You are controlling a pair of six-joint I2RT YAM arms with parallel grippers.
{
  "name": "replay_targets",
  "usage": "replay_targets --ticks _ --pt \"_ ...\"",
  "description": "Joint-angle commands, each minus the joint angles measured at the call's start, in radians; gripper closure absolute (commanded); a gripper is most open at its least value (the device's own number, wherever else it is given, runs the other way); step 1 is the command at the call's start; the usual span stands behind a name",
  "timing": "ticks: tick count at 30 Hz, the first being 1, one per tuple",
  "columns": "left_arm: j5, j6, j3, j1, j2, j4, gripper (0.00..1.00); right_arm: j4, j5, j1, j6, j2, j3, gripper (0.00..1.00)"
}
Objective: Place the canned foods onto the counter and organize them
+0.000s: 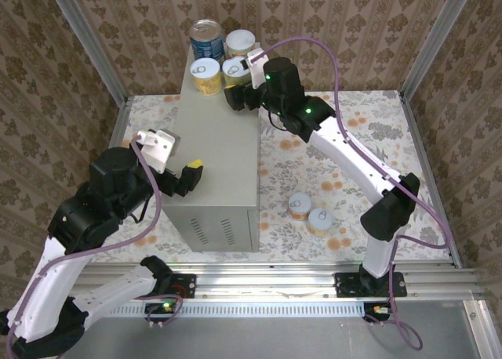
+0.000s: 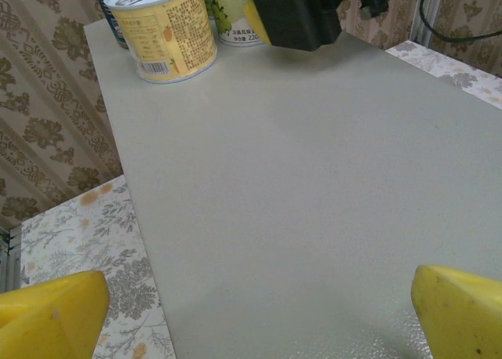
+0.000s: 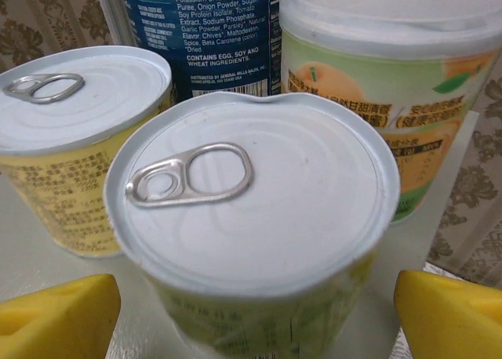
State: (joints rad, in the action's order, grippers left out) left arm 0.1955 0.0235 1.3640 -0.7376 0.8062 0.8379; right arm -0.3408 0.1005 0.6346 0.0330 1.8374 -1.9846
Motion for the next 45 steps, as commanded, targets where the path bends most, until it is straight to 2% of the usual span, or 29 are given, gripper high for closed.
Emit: replay_targets --ticks 1,15,23,45 --pt "-0.05 0.007 -0.008 0.019 -0.015 -0.002 0.0 -0.008 0.036 -0.004 0.009 0.031 -0.057 0.08" --pt "-0.092 0.01 -0.011 0.063 -0.016 0.004 0.0 0.022 0.086 -0.004 0.002 0.103 -0.094 0.09" --pt "-0.098 0.008 -0.007 0.071 -0.017 0.008 0.0 0.041 0.116 -0.004 0.002 0.12 -0.088 0.15" --pt "-0.114 0.003 -0.01 0.082 -0.01 0.0 0.0 0.116 0.079 -0.001 -0.01 0.054 0.017 0.23"
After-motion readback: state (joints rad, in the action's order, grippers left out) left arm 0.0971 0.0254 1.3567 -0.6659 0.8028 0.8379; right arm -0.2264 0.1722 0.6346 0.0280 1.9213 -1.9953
